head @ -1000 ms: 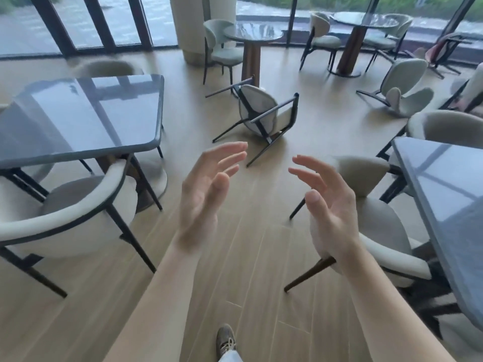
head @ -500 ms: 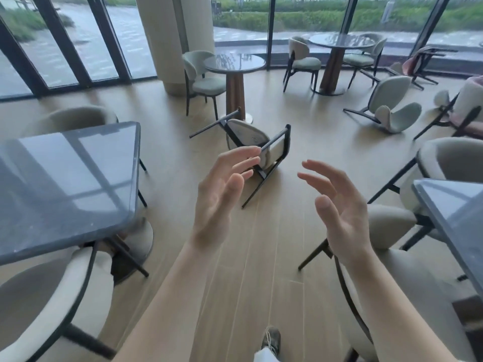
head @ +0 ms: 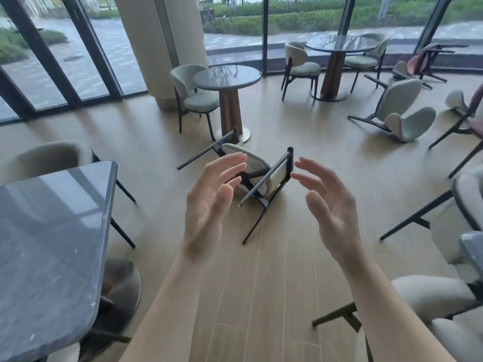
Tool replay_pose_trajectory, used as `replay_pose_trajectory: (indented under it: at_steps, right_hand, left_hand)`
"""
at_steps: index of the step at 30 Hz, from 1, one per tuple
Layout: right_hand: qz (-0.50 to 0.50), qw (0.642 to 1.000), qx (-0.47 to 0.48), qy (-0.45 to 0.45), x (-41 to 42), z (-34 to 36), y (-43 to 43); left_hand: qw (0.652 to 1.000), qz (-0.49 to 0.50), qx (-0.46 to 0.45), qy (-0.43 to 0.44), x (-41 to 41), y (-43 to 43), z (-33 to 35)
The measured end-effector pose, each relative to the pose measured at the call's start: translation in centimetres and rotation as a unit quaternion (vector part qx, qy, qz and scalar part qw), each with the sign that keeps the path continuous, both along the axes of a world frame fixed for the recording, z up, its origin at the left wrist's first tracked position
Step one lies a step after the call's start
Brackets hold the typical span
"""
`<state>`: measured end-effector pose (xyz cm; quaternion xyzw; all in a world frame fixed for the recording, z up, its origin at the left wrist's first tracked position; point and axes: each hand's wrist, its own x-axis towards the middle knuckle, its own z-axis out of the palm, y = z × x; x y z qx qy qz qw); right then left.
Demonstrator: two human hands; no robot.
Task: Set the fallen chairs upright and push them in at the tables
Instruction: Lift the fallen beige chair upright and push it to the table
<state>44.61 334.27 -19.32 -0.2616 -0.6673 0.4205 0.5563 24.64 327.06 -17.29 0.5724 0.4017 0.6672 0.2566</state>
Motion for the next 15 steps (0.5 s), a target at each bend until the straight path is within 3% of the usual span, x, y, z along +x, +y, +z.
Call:
replay_pose_trajectory:
  at_steps: [8,15]
  right_hand:
    - [-0.005,0.999,0.009,-0.043,-6.2,0.2,17.1]
    - [-0.084,0.995,0.009,-0.053,-4.7,1.1,28.5]
  left_hand:
    - [0.999,-0.025,0.017,-0.037,-6.3,18.2,-0.9]
    - [0.991,-0.118,0.028,-0.052,-5.5,34.4,0.4]
